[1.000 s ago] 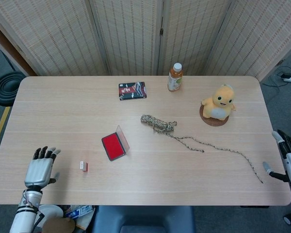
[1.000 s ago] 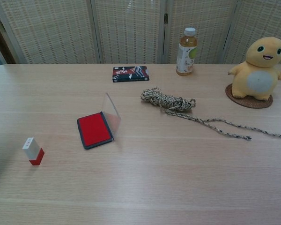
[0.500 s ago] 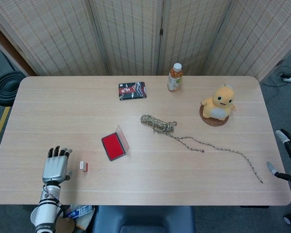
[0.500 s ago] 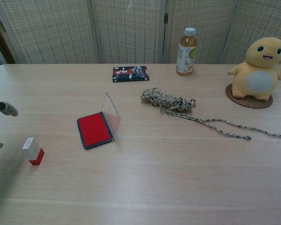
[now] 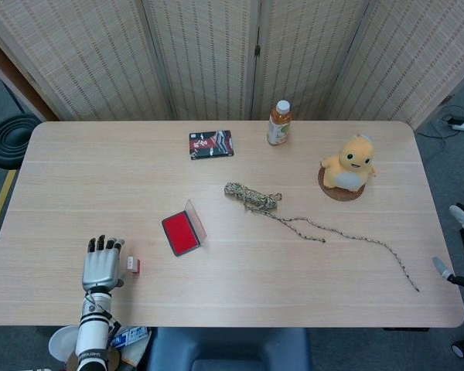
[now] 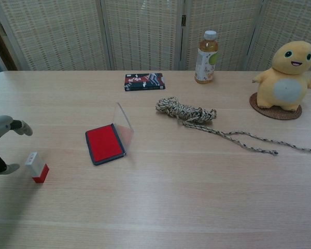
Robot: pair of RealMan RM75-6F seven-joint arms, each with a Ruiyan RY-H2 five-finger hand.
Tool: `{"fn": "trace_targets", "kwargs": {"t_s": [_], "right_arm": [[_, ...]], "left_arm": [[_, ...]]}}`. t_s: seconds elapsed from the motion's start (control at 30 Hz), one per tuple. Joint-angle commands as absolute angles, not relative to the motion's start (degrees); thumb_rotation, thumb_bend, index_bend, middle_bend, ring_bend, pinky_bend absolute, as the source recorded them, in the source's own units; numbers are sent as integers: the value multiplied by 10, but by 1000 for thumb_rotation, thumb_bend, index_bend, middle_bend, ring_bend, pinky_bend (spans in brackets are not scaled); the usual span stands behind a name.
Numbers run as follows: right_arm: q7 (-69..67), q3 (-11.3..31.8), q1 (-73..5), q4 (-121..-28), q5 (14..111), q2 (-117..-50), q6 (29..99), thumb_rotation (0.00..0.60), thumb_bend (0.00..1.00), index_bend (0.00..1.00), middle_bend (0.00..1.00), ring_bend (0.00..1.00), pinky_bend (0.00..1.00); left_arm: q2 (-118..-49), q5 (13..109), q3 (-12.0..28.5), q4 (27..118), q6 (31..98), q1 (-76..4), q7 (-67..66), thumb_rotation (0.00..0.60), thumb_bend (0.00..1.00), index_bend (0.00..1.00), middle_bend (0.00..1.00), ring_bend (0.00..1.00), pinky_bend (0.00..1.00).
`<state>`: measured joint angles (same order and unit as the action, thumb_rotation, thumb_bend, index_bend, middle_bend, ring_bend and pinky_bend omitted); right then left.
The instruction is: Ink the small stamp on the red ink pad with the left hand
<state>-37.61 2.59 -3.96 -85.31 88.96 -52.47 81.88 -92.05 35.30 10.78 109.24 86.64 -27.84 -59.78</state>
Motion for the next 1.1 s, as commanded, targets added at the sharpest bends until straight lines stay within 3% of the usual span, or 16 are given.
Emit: {"fn": "trace_targets", "kwargs": {"t_s": [0.03,0.23,1.1], "right_arm": [[-376,25,-40,-853,891,-525,820,600,310,0,0,0,0],[-379,21,-43,-853,898,-525,819,600,310,0,0,0,0],[-404,15,-42,-842,903,-524,837,600,310,0,0,0,0]], "left_arm": [[-923,351,106,1093,871,-282,-600,600,307,185,176,0,0],[-931,344,109,1091,895,-285,-601,600,307,195,178,0,0],[-965,314,104,1060,889,-315,-611,600,307,220,198,0,0]]}}
